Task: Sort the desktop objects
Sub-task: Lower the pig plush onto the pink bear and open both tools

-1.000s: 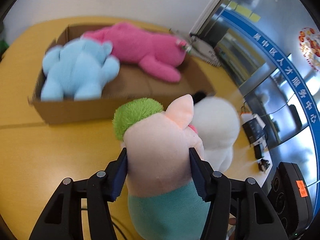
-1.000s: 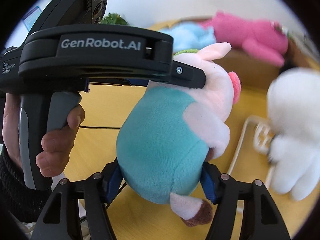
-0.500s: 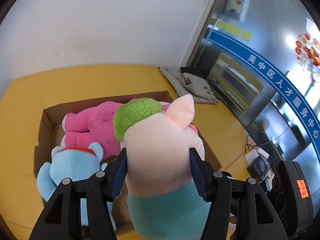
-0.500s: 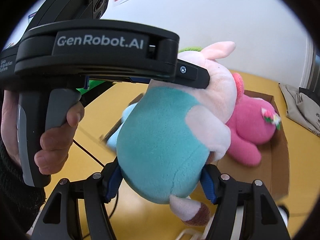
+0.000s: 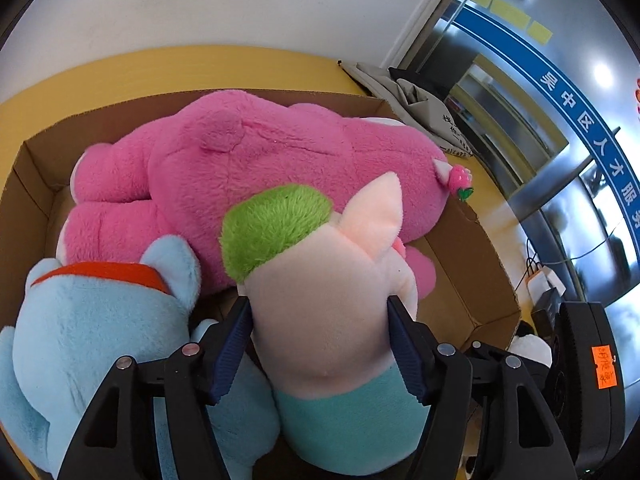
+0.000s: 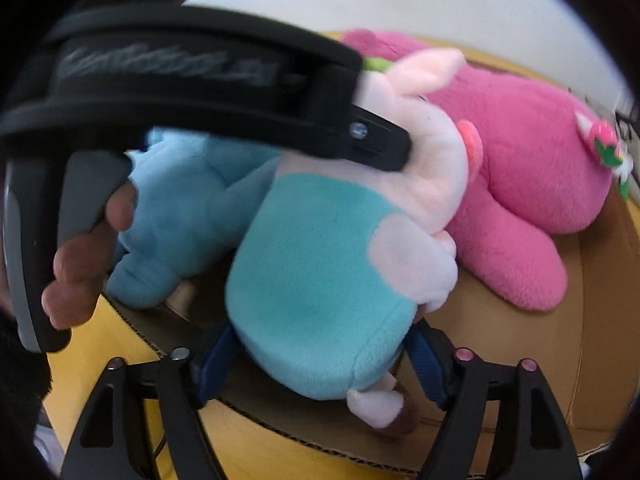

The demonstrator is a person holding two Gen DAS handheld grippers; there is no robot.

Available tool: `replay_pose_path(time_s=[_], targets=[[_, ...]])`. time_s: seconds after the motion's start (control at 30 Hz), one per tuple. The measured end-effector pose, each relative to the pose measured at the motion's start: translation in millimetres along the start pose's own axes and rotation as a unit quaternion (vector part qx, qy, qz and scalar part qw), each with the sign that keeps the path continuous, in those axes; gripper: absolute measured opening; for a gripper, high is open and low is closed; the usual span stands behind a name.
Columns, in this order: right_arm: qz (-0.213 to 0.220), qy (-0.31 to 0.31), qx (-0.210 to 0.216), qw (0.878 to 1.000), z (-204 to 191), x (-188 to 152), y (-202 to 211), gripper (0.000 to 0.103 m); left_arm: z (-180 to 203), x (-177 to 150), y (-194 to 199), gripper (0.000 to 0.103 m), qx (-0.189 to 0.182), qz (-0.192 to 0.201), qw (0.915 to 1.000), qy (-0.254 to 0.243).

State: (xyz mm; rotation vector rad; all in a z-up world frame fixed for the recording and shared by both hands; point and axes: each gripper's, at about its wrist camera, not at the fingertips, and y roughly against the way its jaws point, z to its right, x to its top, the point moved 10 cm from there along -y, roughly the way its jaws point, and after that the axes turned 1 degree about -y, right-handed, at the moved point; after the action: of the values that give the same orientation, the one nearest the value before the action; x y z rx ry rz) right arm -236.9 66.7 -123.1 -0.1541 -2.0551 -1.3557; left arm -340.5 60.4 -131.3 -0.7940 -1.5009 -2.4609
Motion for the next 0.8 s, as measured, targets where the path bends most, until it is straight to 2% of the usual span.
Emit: replay_pose_path(time_s=[0.1, 0.17, 0.3, 0.37, 0.47, 0.57, 0.63, 0.7, 0.8], targets=[[-0.004, -0.009, -0.003, 1.0, 4, -5, 1, 0.08, 0, -2, 0, 0.077, 0.006, 0.001, 1.0, 0.0], [-0.007, -0.015, -0.004, 1.0, 6, -8, 2, 0.08, 0, -2, 4, 0.086, 0.015, 0.007, 0.9999, 0.001], [0.009, -0.039, -0.024, 0.999, 20, 1, 13, 0.08, 6, 10, 39, 0.087, 0.032, 0.051, 0.9982, 0.0], [0.022, -0.055, -0.039, 0.997, 31, 11, 18, 0.079, 9, 17, 63, 0.094, 0.042, 0.079, 0.9959, -0.003], [0.001, -0.072, -0.058, 0.996, 43, 21, -8, 0.078, 8, 20, 94, 0.096, 0.063, 0.111, 0.9918, -0.009], [-0.02, -0.078, -0.043, 0.996, 51, 21, -36, 0.077, 3, 13, 114, 0.096, 0.081, 0.124, 0.9889, -0.006], [-0.027, -0.074, -0.048, 0.996, 64, 21, -57, 0.078, 2, 2, 128, 0.096, 0.099, 0.132, 0.9863, -0.001], [-0.024, -0.074, -0.048, 0.996, 51, 16, -49, 0.079, 4, -12, 142, 0.096, 0.118, 0.143, 0.9827, 0.0], [0.011, -0.078, -0.045, 0.996, 48, 18, -26, 0.079, 10, -36, 165, 0.102, 0.176, 0.166, 0.9702, -0.016]])
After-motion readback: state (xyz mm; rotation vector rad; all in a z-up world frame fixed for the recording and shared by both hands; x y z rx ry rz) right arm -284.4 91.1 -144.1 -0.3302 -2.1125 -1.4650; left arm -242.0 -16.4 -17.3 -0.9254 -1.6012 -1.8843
